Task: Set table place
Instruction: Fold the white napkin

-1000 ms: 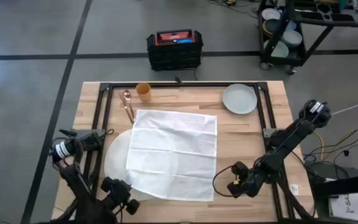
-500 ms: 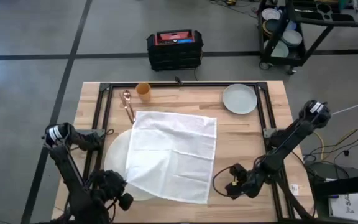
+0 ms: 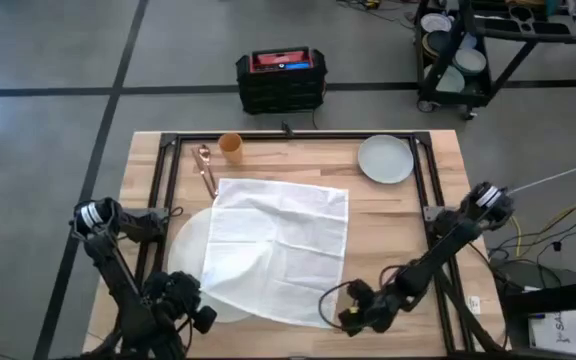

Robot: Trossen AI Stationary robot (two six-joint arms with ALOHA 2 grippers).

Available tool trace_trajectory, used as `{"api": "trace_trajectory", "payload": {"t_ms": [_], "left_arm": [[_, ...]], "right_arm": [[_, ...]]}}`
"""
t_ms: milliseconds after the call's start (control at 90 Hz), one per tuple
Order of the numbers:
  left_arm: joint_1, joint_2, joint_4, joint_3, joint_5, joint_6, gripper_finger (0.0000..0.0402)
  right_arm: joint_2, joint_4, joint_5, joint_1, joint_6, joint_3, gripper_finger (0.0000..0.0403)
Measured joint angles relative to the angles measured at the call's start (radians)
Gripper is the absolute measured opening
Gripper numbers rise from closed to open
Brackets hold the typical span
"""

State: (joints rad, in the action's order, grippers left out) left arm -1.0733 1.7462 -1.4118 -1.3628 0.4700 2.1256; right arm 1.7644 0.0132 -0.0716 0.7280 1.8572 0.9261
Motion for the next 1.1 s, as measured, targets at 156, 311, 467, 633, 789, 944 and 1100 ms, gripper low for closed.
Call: {"api": "trace_trajectory", "payload": {"t_ms": [156, 311, 467, 633, 789, 944, 1100], "left_arm": [[0.002, 0.0, -0.003, 0.0, -0.009, -0.016, 0.0], [0.002, -0.001, -0.003, 0.0, -0.009, -0.036, 0.0], [0.002, -0.001, 0.001, 0.0, 0.006, -0.075, 0.0], [0.002, -0.001, 0.001, 0.0, 0.036, -0.076, 0.0], [0.002, -0.001, 0.001, 0.0, 0.036, -0.075, 0.0], [0.002, -0.002, 0.001, 0.0, 0.021, -0.063, 0.0], [0.002, -0.002, 0.003, 0.0, 0.018, -0.045, 0.0]], "right_arm": [[0.091, 0.016, 0.002, -0.048, 0.008, 0.114, 0.0155], [0.132, 0.152, 0.016, -0.084, -0.057, 0.275, 0.015], [0.135, 0.507, 0.025, -0.092, -0.21, 0.447, 0.0171], [0.143, 0.857, 0.013, -0.092, -0.527, 0.67, 0.0194], [0.259, 1.016, 0.114, -0.099, -0.758, 0.811, 0.0197], [0.393, 1.039, 0.181, -0.098, -0.876, 0.947, 0.0197], [0.525, 1.125, 0.186, -0.101, -0.939, 1.081, 0.0197]]}}
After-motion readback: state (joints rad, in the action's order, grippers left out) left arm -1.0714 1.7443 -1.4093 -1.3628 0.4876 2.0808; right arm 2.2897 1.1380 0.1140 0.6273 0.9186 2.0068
